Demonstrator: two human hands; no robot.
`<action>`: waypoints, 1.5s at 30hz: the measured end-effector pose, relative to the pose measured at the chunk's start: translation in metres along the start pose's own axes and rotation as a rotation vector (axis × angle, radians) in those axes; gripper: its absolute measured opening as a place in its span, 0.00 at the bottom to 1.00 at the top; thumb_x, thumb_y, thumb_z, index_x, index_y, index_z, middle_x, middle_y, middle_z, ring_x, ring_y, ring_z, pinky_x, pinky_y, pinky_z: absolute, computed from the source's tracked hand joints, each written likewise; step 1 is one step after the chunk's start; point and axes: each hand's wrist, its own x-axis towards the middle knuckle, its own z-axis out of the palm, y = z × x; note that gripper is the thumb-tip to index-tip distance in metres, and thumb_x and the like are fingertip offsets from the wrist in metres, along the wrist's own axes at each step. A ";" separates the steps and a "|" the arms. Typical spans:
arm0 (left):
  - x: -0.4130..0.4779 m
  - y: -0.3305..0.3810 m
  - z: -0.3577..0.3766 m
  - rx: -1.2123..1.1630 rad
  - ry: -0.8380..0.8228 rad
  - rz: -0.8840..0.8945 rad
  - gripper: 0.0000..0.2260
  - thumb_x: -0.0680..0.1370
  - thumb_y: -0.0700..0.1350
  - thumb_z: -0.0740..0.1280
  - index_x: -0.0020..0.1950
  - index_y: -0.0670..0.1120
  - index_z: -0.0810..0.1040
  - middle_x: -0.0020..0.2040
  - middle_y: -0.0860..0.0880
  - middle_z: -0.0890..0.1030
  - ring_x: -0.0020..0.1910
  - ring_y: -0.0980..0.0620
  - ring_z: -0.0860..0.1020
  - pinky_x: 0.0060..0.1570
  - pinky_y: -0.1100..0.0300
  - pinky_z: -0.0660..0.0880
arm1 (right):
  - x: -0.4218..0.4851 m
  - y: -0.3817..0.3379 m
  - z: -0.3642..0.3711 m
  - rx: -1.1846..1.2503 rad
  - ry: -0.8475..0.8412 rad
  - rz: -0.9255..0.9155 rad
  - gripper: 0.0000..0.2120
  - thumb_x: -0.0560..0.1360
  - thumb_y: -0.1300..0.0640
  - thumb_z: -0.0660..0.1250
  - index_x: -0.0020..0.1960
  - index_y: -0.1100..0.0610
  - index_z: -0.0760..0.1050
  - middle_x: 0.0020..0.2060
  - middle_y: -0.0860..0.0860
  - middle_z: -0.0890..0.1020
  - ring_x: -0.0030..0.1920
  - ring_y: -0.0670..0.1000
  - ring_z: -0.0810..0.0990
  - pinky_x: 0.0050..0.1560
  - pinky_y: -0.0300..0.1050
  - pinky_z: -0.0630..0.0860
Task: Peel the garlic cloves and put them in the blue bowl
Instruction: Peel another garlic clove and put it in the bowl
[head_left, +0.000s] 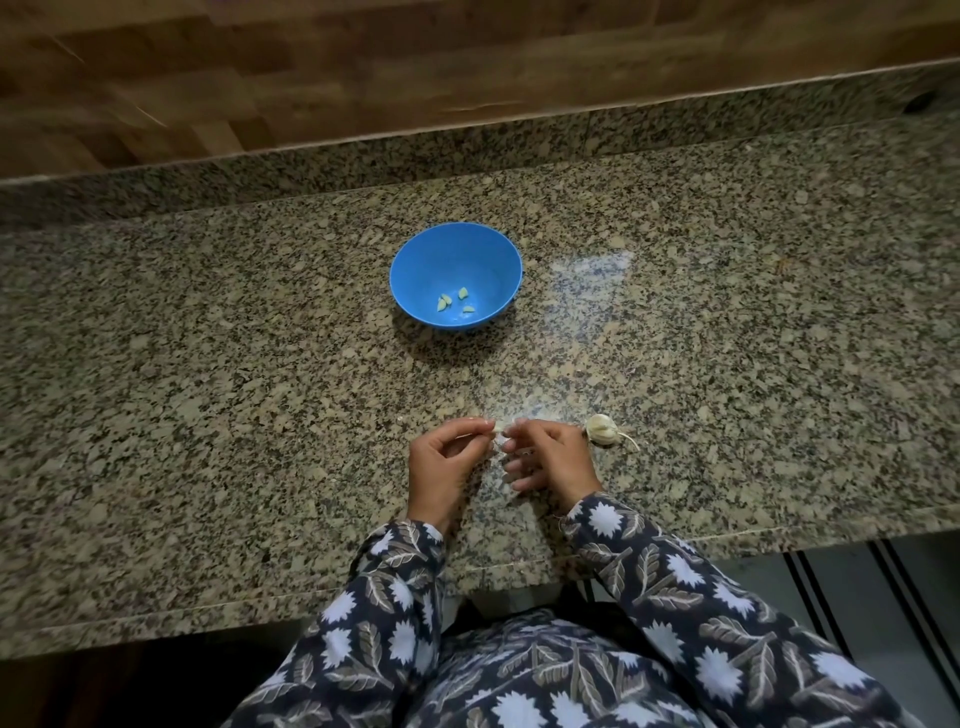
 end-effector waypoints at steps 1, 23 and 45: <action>0.000 0.000 0.000 0.003 -0.006 0.003 0.12 0.70 0.27 0.68 0.42 0.44 0.83 0.43 0.47 0.84 0.45 0.49 0.82 0.50 0.56 0.80 | 0.001 0.000 -0.001 -0.024 -0.027 -0.020 0.06 0.76 0.62 0.63 0.42 0.62 0.76 0.33 0.54 0.79 0.25 0.48 0.76 0.23 0.38 0.75; 0.000 0.004 -0.001 -0.480 -0.029 -0.346 0.11 0.72 0.30 0.67 0.54 0.36 0.79 0.50 0.38 0.83 0.47 0.46 0.83 0.48 0.58 0.80 | 0.003 0.006 -0.008 -0.255 -0.001 -0.292 0.10 0.73 0.59 0.69 0.49 0.46 0.77 0.44 0.56 0.82 0.40 0.55 0.83 0.32 0.43 0.79; -0.003 0.009 -0.003 -0.377 -0.084 -0.373 0.09 0.71 0.33 0.68 0.50 0.35 0.80 0.44 0.40 0.83 0.37 0.51 0.82 0.38 0.65 0.80 | 0.007 0.005 -0.008 -0.071 -0.137 -0.159 0.11 0.74 0.63 0.65 0.56 0.58 0.77 0.44 0.53 0.82 0.35 0.48 0.82 0.27 0.40 0.78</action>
